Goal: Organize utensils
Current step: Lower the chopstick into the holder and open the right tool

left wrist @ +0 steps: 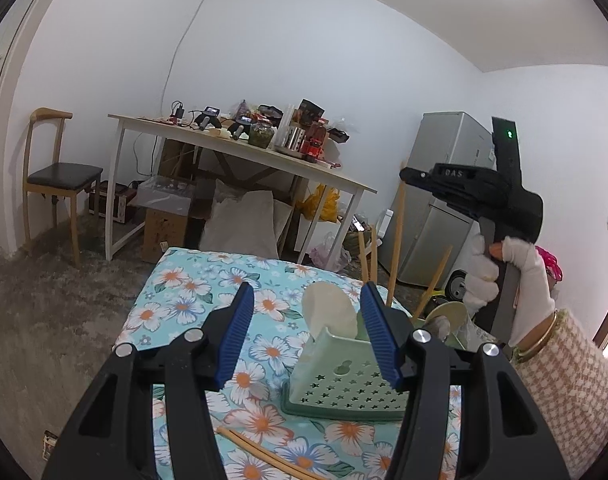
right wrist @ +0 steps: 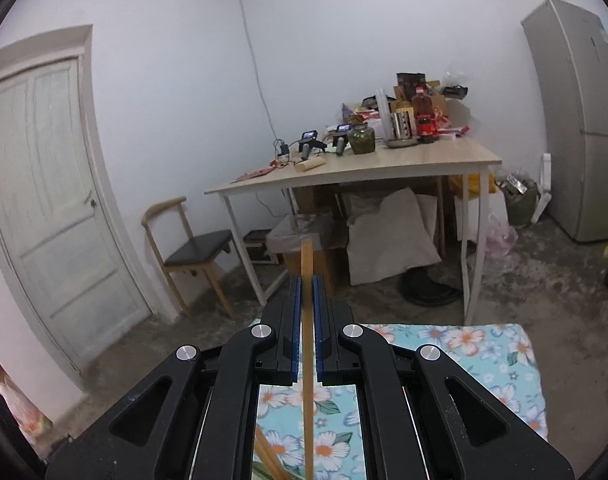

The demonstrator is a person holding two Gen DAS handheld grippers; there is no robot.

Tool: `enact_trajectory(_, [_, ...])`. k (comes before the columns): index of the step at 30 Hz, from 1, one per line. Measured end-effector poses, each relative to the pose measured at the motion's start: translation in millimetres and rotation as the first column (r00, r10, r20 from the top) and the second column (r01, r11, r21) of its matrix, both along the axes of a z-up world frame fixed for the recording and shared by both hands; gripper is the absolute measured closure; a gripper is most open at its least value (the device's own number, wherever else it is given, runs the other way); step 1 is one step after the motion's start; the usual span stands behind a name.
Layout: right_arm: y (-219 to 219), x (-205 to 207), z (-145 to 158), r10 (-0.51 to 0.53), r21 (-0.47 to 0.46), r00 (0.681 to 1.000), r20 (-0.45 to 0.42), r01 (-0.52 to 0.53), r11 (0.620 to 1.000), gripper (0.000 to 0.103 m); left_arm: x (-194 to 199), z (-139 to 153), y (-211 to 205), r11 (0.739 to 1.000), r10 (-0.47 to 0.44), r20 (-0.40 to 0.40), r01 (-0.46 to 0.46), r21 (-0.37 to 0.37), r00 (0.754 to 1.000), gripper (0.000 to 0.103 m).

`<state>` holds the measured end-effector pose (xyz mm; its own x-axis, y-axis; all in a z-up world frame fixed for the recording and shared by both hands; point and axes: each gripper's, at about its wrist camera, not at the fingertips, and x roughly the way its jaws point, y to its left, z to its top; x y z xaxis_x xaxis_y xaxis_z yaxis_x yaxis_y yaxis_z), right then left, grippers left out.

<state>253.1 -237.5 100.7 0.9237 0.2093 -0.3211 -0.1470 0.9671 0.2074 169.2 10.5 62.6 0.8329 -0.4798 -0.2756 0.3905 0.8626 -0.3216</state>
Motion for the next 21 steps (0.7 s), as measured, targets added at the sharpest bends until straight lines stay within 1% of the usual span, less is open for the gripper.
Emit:
enact_trajectory(5, [3.7, -8.8, -2.0, -0.008, -0.046, 1.0, -0.001, 0.008, 0.999, 0.098, 0.7, 1.3, 1.3, 1.0, 0.004, 0.0, -0.004, -0.002, 1.0, 0.05])
enact_trajectory(11, [-0.8, -17.3, 3.8, -0.006, -0.032, 1.0, 0.015, 0.007, 0.999, 0.096, -1.6, 4.6, 4.5, 1.0, 0.004, -0.004, -0.004, -0.001, 1.0, 0.05])
enact_trajectory(15, [-6.8, -42.3, 8.8, 0.003, -0.018, 0.999, 0.039, -0.003, 1.0, 0.096, -5.2, 7.4, 4.9, 1.0, 0.008, -0.007, -0.008, 0.001, 1.0, 0.05])
enact_trajectory(18, [-11.4, -68.4, 11.4, 0.023, -0.007, 0.998, 0.057, -0.023, 1.0, 0.094, -6.8, 9.3, 5.3, 1.0, 0.008, -0.007, -0.007, 0.012, 1.0, 0.05])
enact_trajectory(19, [-13.4, -78.7, 12.2, 0.034, 0.0, 0.997, 0.065, -0.034, 0.999, 0.09, -6.5, 9.2, 5.5, 1.0, 0.009, -0.01, -0.009, 0.014, 1.0, 0.05])
enact_trajectory(21, [-17.3, -95.6, 12.9, 0.048, 0.006, 0.996, 0.071, -0.049, 0.999, 0.085, -8.3, 9.6, 6.0, 1.0, 0.01, -0.018, -0.01, 0.021, 1.0, 0.05])
